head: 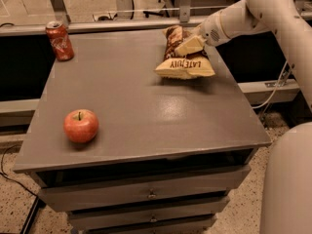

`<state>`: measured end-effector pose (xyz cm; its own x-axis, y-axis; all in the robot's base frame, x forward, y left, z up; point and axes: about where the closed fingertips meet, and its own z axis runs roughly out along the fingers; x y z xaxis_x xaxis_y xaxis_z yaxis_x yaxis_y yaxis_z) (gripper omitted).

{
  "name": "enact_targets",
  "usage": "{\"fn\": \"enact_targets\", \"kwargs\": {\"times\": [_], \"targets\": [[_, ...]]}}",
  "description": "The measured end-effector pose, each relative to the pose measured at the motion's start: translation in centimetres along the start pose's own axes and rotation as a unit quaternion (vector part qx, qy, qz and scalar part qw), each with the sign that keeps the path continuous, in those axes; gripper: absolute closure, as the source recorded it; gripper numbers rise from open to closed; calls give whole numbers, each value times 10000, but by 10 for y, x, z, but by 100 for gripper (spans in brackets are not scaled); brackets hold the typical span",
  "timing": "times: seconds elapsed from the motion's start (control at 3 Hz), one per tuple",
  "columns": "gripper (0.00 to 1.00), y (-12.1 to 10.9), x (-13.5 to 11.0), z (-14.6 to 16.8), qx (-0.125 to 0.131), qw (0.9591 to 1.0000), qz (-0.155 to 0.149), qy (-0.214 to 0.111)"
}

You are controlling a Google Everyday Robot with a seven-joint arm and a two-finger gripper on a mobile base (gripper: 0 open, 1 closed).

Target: Pick brown chip bag

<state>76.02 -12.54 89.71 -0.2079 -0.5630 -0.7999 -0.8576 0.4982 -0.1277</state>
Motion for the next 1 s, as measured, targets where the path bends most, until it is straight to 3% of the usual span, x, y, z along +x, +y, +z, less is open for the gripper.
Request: {"fn": "enact_targets", "kwargs": {"times": [0.33,1.0], "targets": [[100,6,-20,-11,-112,9991,-91,-392],[100,35,-88,-54,-332,9893,-638,-1270]]}}
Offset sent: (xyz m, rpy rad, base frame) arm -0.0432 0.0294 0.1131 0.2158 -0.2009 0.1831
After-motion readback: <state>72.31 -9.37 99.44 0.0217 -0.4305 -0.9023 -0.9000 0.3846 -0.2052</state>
